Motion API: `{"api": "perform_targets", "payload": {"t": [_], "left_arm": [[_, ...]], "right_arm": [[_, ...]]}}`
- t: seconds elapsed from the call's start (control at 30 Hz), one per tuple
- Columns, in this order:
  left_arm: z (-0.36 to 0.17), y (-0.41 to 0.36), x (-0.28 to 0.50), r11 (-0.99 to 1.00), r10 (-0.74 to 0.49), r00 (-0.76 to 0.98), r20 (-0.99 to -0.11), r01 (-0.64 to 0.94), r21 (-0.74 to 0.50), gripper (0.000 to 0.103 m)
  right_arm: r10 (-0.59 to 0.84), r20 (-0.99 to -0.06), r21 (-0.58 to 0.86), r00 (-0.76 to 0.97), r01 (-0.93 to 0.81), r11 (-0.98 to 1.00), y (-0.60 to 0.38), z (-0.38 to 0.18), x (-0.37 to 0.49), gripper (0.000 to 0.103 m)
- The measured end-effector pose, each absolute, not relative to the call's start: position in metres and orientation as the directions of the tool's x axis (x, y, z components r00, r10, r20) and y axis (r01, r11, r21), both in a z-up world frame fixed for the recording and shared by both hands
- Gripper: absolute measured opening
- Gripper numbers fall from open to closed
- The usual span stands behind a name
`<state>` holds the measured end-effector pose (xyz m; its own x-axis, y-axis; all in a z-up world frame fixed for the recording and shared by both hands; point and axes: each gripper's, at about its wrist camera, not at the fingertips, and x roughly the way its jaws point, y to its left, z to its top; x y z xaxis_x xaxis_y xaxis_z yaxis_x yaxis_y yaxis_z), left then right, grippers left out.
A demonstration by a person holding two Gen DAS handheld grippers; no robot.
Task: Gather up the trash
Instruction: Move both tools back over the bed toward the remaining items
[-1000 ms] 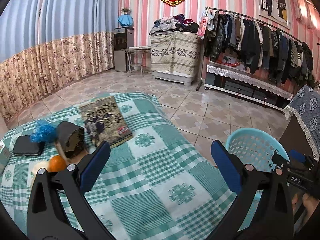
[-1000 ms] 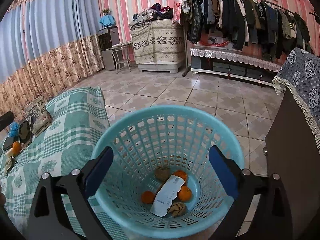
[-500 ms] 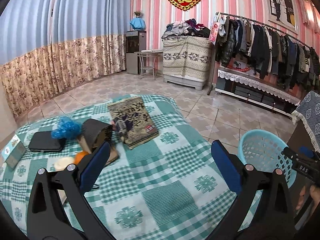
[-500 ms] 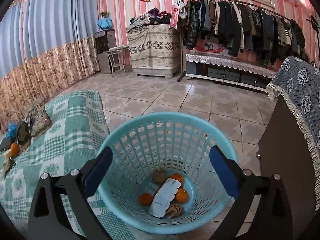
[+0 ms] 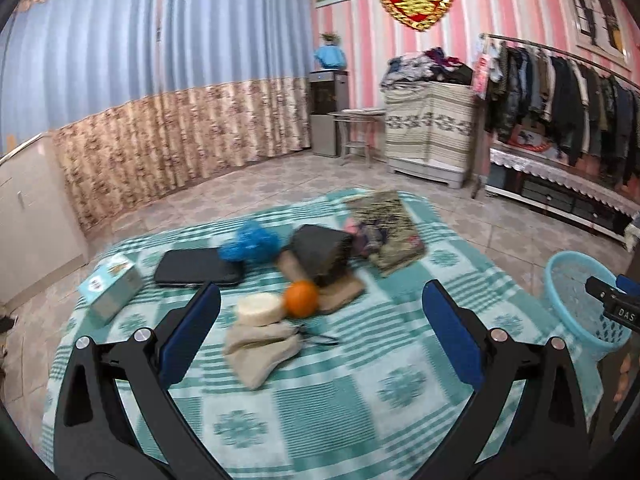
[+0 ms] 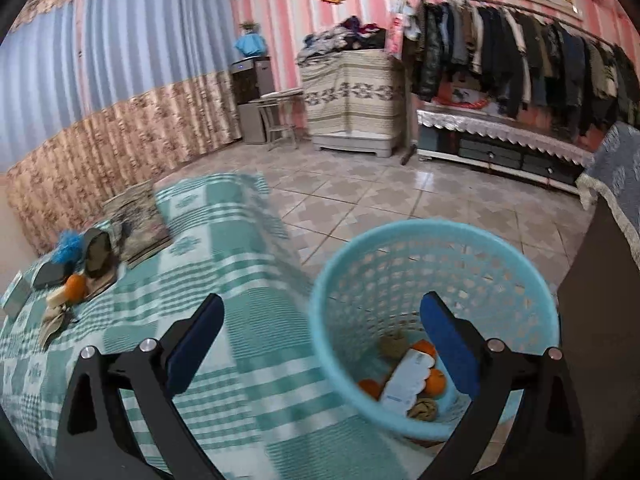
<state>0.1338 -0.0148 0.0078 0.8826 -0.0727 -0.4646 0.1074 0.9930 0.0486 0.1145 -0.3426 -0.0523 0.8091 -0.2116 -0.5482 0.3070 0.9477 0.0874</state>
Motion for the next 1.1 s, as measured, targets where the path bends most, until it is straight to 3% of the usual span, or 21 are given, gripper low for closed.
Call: {"api": "perform_targets", "payload": {"t": [0.77,1.1], "left_arm": [[0.011,0.078,0.133,0.998,0.059,0.893,-0.447,-0.061,0.010,0.098],[-0.014,0.105,0.144,0.995,0.089,0.878,-0.471,-0.101,0.000,0.098]], "right_arm": [[-0.091,-0.497,-0.012,0.863,0.098,0.995,-0.231,-0.001,0.137,0.097],[-0.035,-0.498,-0.027,0.866,0.024,0.999,-0.181,-0.016,0.163,0.098]]}}
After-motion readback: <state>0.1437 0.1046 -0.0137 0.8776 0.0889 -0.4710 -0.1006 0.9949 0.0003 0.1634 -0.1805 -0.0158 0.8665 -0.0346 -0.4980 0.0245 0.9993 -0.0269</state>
